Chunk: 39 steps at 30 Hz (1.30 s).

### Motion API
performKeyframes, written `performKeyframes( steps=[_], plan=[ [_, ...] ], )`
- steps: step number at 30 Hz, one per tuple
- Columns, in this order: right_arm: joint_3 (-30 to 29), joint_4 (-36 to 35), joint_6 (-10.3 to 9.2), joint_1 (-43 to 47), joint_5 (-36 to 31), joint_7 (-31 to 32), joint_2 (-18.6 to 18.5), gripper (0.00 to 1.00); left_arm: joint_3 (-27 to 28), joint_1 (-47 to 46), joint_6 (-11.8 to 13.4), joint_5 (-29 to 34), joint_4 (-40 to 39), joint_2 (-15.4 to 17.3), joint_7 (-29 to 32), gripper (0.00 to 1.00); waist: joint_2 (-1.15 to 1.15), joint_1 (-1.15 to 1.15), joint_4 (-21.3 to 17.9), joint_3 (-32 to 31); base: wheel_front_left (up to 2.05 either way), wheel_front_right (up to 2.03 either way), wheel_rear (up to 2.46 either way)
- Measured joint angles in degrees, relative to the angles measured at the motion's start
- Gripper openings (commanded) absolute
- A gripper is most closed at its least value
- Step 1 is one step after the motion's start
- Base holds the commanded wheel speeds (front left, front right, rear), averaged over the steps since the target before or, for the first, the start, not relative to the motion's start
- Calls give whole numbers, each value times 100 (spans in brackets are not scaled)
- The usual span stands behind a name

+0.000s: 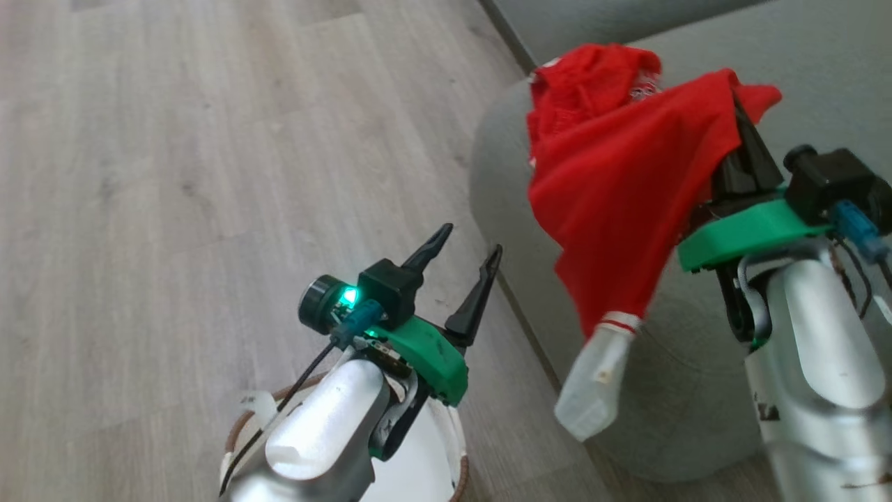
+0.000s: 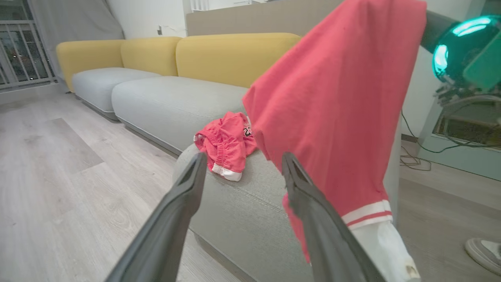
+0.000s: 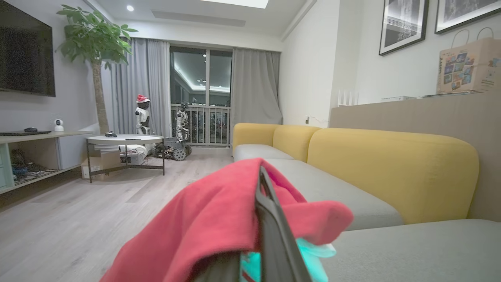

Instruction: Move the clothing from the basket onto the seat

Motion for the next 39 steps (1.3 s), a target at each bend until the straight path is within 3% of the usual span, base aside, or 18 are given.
performKeyframes(
  steps=[7, 14, 21, 24, 29, 34, 39],
  plan=[
    [298, 46, 0, -367, 43, 123, -79, 0, -154, -1, 23, -96, -89, -10, -1, 100, 0, 0, -247, 228, 0, 0, 0],
    [460, 497, 0, -1043, 691, 339, -201, 0, -209, -10, 75, -148, -85, -7, -1, 100, 0, 0, -116, 441, 0, 0, 0],
    [185, 950, 0, -2425, 1006, 586, -947, 0, -146, -149, 74, -25, -101, 4, -1, 100, 0, 0, 206, 828, 0, 0, 0],
    [-221, 1206, 0, -3248, 766, 612, -1534, 0, -122, -415, 63, 116, -215, 21, -1, 100, 0, 0, 507, 1118, 0, 0, 0],
    [-736, 1705, 0, -3816, 398, 732, -2043, 0, -149, -582, 22, 227, -328, 44, -2, 100, 0, 0, 929, 1503, 0, 0, 0],
    [-1335, 2376, 0, -4130, -191, 768, -2332, 0, -283, -744, 14, 369, -486, 58, -2, 100, 0, 0, 1327, 1939, 0, 0, 0],
    [-1544, 2881, 1, -4162, -1281, 743, -2437, 0, -455, -999, -34, 505, -673, 55, -11, 100, 0, 0, 1660, 2427, 0, 0, 0]
  ],
)
